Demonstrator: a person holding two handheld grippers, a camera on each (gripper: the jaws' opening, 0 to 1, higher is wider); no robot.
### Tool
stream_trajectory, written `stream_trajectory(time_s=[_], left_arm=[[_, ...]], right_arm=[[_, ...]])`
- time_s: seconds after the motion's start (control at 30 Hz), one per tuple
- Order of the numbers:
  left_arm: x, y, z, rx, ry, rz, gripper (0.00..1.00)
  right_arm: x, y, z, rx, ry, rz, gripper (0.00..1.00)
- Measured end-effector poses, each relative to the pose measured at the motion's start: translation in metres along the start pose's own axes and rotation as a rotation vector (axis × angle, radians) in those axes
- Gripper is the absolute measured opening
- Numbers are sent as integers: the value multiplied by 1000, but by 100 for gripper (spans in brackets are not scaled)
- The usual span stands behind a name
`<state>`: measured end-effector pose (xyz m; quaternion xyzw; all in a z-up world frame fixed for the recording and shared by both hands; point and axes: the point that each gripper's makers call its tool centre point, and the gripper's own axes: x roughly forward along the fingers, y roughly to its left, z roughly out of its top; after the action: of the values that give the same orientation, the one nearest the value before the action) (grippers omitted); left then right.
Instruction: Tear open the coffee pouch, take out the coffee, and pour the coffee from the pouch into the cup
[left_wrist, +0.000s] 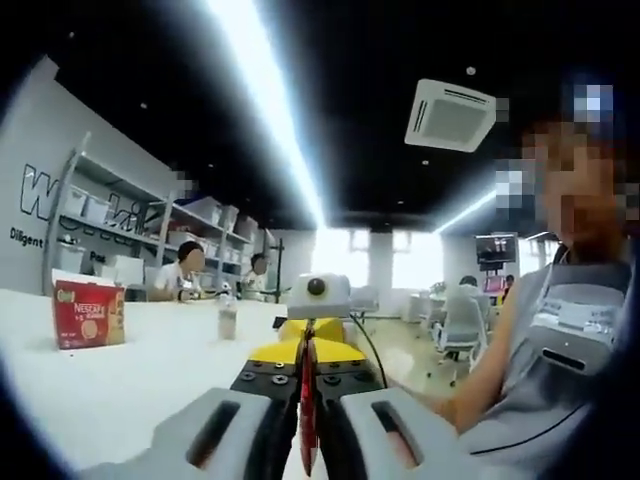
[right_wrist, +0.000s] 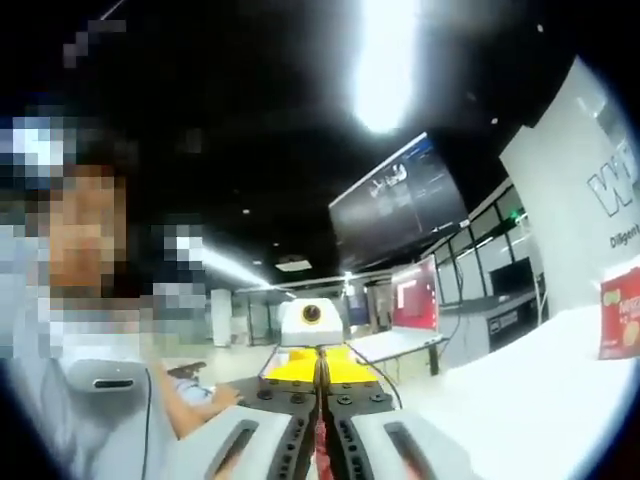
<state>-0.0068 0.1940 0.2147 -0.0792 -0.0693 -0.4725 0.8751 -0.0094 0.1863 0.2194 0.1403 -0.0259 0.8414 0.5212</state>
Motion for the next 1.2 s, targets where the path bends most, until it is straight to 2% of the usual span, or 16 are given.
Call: stream_trajectory(time_s=[0.33,0.63,0.97,1.2], left_arm=[[0,-11,-3,29,23,-42,4],[2,-9,-6,36,50,-22,3],[4,-7,-6,26,42,-14,3],[2,-5,-8,14,50,-16,3]], right_arm=[[-1,8,-3,26,20,41,1],[-3,8,-7,-11,31,42,2],[-5,6,-7,-49,34,22,3],[-3,7,-10,-41,55,25,3]])
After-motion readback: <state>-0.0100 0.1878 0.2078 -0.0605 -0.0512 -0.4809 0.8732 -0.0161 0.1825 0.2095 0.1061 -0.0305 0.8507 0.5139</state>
